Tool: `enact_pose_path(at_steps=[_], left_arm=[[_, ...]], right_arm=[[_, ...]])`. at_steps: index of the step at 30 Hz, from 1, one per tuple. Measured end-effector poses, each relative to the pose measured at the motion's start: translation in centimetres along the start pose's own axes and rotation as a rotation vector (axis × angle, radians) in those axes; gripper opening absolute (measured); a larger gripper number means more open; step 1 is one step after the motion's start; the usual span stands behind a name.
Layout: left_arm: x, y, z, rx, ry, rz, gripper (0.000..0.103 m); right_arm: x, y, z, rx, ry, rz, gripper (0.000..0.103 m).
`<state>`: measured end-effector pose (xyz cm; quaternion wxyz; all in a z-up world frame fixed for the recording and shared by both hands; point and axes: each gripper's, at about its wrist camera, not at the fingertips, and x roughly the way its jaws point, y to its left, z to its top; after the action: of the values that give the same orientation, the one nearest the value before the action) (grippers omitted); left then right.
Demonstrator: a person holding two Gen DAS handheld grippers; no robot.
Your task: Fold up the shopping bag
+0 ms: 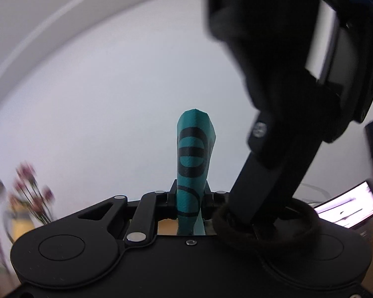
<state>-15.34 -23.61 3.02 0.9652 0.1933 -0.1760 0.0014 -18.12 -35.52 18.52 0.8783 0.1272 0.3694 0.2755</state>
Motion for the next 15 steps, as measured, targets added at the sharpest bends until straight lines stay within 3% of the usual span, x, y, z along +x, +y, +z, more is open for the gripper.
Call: enact_pose_path(at_steps=[6,11,12,13,14,15], left_arm=[[-1.1,-3.4,-1.1,0.220,-0.167,0.126,0.015],[-1.6,-4.2,-1.2,0.274,-0.230,0.168,0.015],[-1.8,-4.5,-1.3,0.293,-0.251,0.173,0.015],[-2.0,-4.7,-1.2,0.298,-0.266,0.180,0.015],[-2.1,-4.8,-0.9,0.296,-0.256,0.185,0.015],[-2.0,-4.8,-0.6,0.289,-0.245,0.185,0.015]], right_arm=[[0.3,-1.7,-0.8,0.079,-0.028,0.029,0.003],[0.4,-1.6,-0.7,0.026,-0.036,0.055,0.004],[0.5,-1.3,-0.5,0.009,-0.031,0.055,0.008],[0.5,-1.1,-0.3,-0.008,-0.027,0.055,0.022],[0.6,-0.8,-0.1,-0.022,-0.026,0.056,0.029],[0.6,-0.6,0.0,-0.031,-0.032,0.059,0.030]])
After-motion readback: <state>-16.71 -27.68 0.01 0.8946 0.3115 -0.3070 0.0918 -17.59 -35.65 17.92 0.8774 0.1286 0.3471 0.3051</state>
